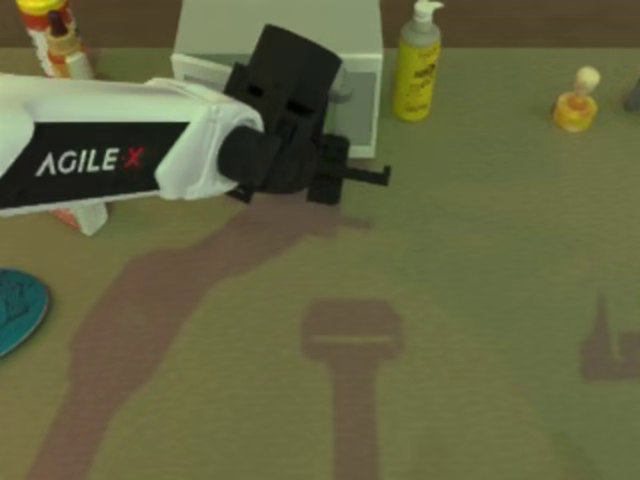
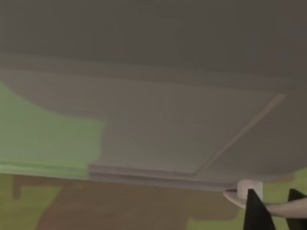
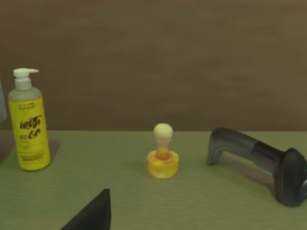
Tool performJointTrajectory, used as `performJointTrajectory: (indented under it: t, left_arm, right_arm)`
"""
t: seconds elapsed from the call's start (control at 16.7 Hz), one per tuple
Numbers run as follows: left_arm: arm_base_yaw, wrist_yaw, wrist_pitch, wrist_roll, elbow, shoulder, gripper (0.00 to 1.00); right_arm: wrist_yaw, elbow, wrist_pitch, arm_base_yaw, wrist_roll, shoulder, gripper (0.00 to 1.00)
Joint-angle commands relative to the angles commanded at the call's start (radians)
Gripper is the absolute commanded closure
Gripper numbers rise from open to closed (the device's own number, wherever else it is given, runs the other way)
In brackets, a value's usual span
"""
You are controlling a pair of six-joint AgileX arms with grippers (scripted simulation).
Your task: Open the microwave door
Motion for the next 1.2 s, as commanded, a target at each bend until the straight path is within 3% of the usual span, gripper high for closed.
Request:
performJointTrajectory:
  t: [1.2]
  left_arm:
    - [0.011, 0.034, 0.018, 0.041, -0.038, -0.026, 1.0]
  right_arm:
    - [0.0, 0.0, 0.0, 0.0, 0.0, 0.0, 0.0]
